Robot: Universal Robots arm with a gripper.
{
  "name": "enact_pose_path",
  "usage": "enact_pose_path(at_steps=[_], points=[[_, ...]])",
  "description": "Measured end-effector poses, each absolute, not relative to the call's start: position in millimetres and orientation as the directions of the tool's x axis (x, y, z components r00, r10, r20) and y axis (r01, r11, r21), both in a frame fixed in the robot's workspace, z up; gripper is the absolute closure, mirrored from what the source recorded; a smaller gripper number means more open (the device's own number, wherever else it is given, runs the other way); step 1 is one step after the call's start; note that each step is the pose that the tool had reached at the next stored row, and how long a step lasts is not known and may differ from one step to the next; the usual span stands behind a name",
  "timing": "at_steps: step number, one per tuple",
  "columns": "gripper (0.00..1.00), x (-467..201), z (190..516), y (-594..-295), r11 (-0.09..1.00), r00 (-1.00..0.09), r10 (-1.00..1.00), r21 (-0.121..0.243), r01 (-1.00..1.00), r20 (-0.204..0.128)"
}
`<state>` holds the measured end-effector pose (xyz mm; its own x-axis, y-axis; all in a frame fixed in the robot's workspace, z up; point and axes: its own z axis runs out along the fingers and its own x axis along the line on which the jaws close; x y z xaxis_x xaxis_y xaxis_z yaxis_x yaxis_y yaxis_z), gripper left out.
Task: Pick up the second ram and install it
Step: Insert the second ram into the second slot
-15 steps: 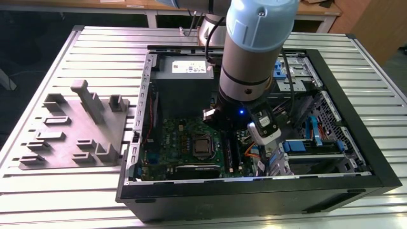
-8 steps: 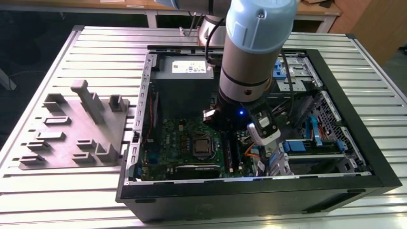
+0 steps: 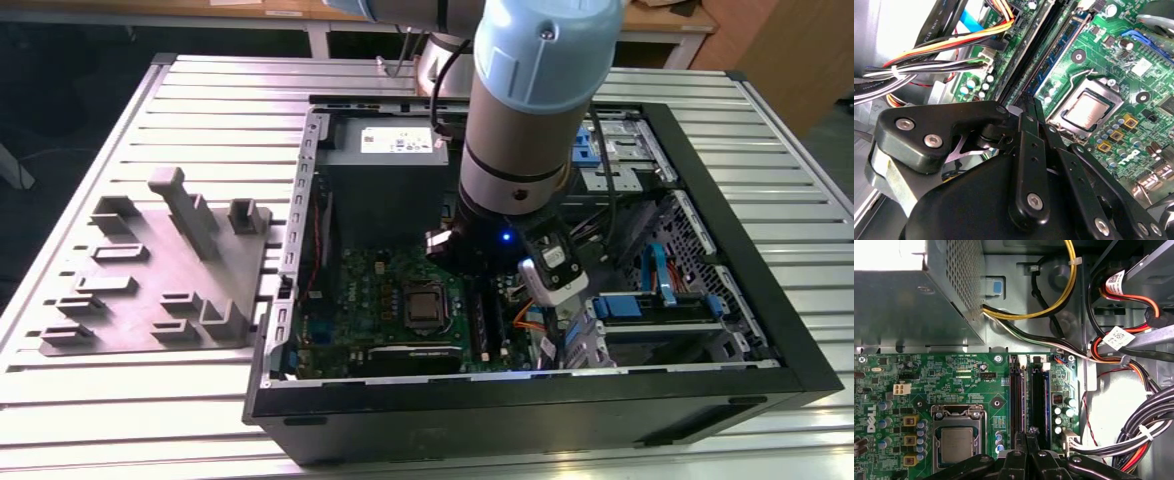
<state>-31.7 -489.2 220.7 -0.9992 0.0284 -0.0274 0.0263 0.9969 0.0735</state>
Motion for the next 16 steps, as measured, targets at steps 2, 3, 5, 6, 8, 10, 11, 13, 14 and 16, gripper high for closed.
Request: enact_pose_path(at_steps=[2, 3, 5, 6, 8, 10, 11, 13, 14, 16], points=[[0.89, -31.6, 219.7, -489.1, 0.997, -0.999, 0.028, 0.074, 0.026, -0.028], [0.89, -31.7, 219.2, -489.1, 0.997, -0.999, 0.028, 0.074, 0.026, -0.028], [0.89, -31.7, 218.4, -489.2, 0.997, -0.999, 0.028, 0.073, 0.026, -0.027], [0.89, -31.7, 218.4, -489.2, 0.997, -0.999, 0.028, 0.073, 0.026, -0.027], [0.89, -31.7, 218.3, -489.2, 0.997, -0.999, 0.028, 0.073, 0.026, -0.027], [0.89, -31.7, 218.2, -489.2, 0.997, -0.999, 0.028, 0.074, 0.026, -0.027], [0.89, -31.7, 218.1, -489.2, 0.997, -0.999, 0.028, 0.074, 0.026, -0.027], [0.89, -31.7, 216.7, -489.1, 0.997, -0.999, 0.028, 0.074, 0.026, -0.028], [0.89, -31.7, 216.3, -489.1, 0.997, -0.999, 0.028, 0.074, 0.026, -0.027], [0.89, -31.7, 216.2, -489.2, 0.997, -0.999, 0.028, 0.073, 0.026, -0.027]])
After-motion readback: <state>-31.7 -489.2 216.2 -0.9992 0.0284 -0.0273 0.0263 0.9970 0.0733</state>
